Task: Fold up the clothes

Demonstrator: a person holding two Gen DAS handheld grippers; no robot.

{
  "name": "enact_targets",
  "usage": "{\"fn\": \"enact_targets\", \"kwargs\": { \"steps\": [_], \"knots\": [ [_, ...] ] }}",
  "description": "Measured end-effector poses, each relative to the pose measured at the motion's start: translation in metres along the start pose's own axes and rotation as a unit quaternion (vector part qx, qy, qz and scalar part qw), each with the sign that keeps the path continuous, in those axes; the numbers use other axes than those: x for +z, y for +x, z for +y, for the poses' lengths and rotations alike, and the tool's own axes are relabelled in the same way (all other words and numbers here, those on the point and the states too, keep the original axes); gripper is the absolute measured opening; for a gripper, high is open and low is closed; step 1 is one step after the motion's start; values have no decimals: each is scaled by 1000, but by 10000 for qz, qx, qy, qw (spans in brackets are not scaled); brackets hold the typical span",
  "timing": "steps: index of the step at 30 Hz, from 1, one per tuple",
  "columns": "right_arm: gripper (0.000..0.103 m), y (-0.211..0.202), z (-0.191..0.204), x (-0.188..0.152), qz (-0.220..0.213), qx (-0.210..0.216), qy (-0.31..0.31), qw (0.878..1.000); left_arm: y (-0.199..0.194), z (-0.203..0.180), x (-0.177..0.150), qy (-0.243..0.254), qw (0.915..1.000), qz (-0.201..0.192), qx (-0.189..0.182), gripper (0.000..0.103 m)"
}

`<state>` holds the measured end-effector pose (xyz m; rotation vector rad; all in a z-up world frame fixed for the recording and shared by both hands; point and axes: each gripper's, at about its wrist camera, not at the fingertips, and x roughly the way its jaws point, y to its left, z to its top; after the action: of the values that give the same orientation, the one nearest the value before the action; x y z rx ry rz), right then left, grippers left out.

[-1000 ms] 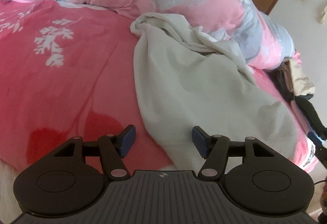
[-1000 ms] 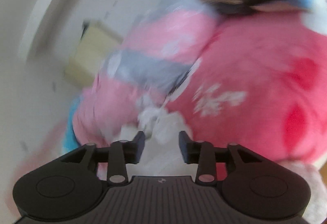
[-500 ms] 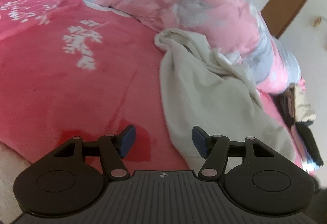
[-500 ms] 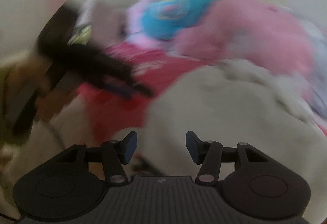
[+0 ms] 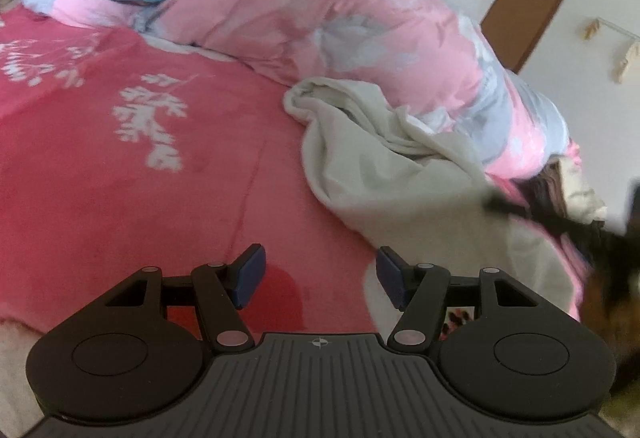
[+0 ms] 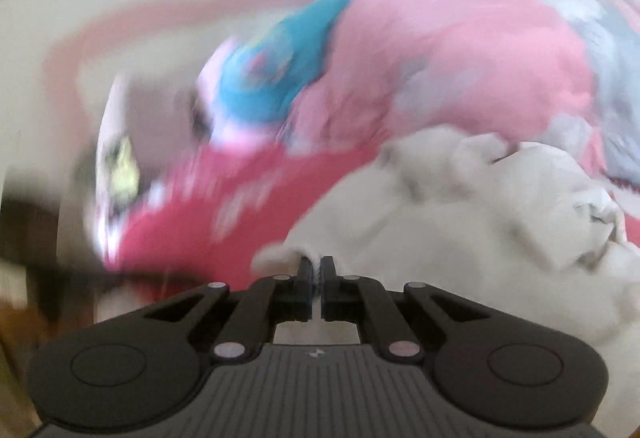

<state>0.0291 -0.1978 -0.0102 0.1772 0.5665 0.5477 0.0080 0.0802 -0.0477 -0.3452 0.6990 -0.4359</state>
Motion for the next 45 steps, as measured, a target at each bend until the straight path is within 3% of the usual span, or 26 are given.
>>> {"fn": "enact_targets", "kwargs": {
  "steps": [5, 11, 15, 20, 24, 26, 28, 31, 37, 41, 45],
  "knots": [
    [6, 45, -93, 30, 155, -175, 1251, 9919, 23, -16, 2, 205, 9995, 181, -131, 61],
    [6, 39, -123, 15, -40, -170, 2048, 9787, 44, -41, 12, 667, 9973, 249, -178, 61],
    [9, -11, -95, 4, -539, -387, 1461, 9870, 53, -63, 10, 1195, 9925, 246, -109, 61],
    [10, -57, -83, -9, -856, -585, 1377, 9850, 65, -87, -1, 1813, 9831, 97, 222, 57],
    [10, -96, -79, -38, -959, -1034, 1610, 9768, 78, -95, -3, 1951, 9802, 53, 336, 47],
    [11, -114, -82, -57, -984, -1260, 1875, 9692, 84, -96, -2, 1934, 9803, 68, 399, 38],
    [11, -130, -86, -74, -1002, -1475, 2137, 9605, 89, -93, -1, 1839, 9818, 100, 466, 13],
    [11, -150, -91, -94, -996, -1822, 2315, 9504, 88, -88, 5, 1548, 9869, 79, 450, 0],
    [11, -175, -99, -122, -1098, -2181, 2653, 9327, 47, -91, 21, 1391, 9887, -422, 357, 0],
    [11, -178, -100, -121, -1238, -2070, 2545, 9365, 44, -102, 22, 1602, 9867, -143, 217, 1],
    [11, -174, -96, -120, -1295, -1921, 2470, 9409, 80, -113, 4, 1966, 9784, 496, 406, 17]
  ]
}}
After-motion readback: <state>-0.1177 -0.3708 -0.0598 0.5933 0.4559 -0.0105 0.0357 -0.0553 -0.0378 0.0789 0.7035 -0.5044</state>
